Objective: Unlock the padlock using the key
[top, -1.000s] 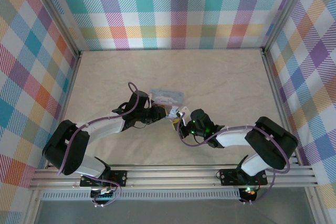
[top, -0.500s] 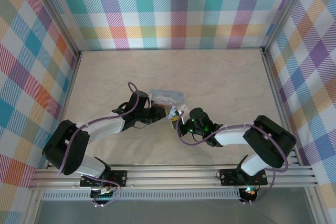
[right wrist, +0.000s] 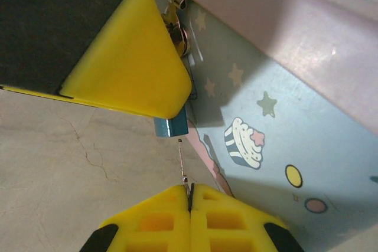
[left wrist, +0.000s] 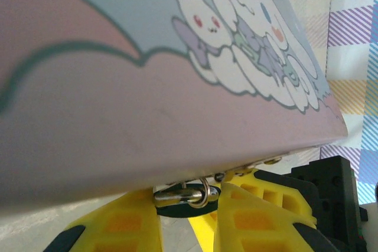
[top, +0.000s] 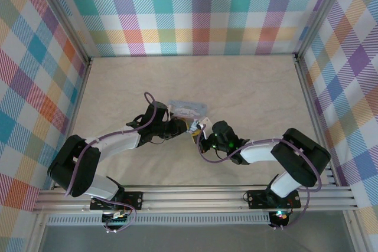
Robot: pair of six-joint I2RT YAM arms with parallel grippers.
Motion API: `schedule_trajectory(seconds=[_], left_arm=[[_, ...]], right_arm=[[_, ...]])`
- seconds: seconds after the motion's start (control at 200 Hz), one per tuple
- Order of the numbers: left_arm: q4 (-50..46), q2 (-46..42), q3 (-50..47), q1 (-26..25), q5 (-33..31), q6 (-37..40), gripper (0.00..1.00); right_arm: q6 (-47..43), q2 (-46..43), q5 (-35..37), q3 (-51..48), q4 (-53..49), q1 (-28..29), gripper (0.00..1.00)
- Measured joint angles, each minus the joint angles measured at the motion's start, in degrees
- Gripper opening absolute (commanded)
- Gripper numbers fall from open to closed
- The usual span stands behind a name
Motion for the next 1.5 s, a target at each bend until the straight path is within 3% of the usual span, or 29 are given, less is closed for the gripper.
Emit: schedule_trajectory(seconds=[1.5], left_arm=[[0.04, 0.37, 0.46, -0.24, -0.66, -0.02, 0.20]], right_arm=[[0.04, 0.90, 1.60, -1.09, 4.68, 0.26, 0.00]])
